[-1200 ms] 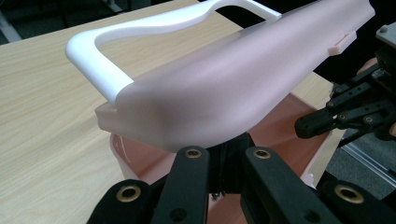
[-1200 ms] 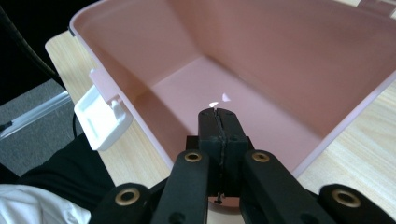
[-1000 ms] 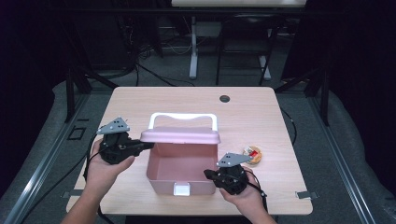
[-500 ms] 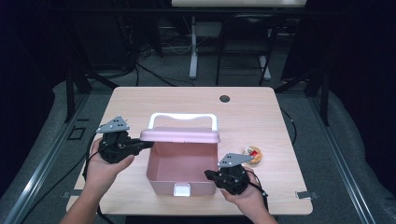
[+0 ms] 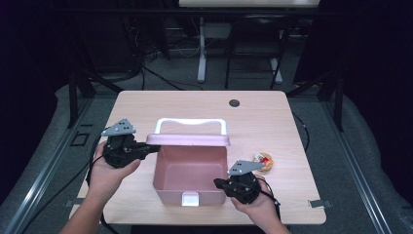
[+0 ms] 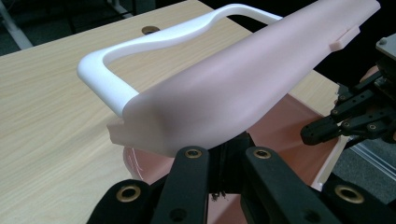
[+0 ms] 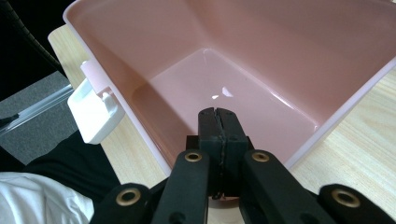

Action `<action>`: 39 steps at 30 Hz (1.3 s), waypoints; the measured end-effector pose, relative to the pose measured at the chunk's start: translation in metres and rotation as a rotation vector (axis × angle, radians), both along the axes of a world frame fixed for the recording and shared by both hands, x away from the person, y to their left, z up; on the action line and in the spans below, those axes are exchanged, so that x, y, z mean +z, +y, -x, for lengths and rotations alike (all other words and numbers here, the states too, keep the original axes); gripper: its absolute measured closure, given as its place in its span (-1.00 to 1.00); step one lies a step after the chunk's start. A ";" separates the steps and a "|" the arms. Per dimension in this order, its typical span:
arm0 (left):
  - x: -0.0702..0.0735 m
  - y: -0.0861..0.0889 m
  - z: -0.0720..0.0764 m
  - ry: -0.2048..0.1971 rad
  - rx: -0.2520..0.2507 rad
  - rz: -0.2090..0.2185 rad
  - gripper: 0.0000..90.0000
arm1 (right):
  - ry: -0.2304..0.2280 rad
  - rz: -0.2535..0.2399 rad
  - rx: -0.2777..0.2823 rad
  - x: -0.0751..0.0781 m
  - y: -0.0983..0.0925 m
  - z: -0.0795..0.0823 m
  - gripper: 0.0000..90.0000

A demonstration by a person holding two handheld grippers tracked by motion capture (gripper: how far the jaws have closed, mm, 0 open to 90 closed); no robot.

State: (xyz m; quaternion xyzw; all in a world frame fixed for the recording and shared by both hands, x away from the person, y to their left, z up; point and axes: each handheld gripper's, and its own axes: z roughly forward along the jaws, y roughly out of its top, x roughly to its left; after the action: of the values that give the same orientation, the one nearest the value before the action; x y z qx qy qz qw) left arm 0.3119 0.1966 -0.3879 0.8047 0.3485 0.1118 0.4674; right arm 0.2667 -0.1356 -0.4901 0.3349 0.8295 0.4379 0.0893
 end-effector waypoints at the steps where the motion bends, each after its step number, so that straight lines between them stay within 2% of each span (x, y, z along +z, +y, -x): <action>1: 0.000 0.000 0.000 0.000 0.002 0.002 1.00 | 0.000 -0.002 -0.001 0.000 0.000 0.000 1.00; 16: 0.003 0.000 -0.007 -0.004 0.019 0.015 1.00 | -0.005 -0.014 -0.001 -0.001 -0.001 0.000 1.00; 39: 0.008 0.000 -0.027 -0.003 0.055 0.042 1.00 | 0.005 -0.032 0.000 -0.002 -0.002 0.000 1.00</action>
State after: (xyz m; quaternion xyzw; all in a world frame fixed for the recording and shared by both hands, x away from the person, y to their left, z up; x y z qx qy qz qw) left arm 0.3393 0.1969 -0.3797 0.7847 0.3720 0.1187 0.4814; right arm 0.2671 -0.1379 -0.4916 0.3376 0.8225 0.4504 0.0820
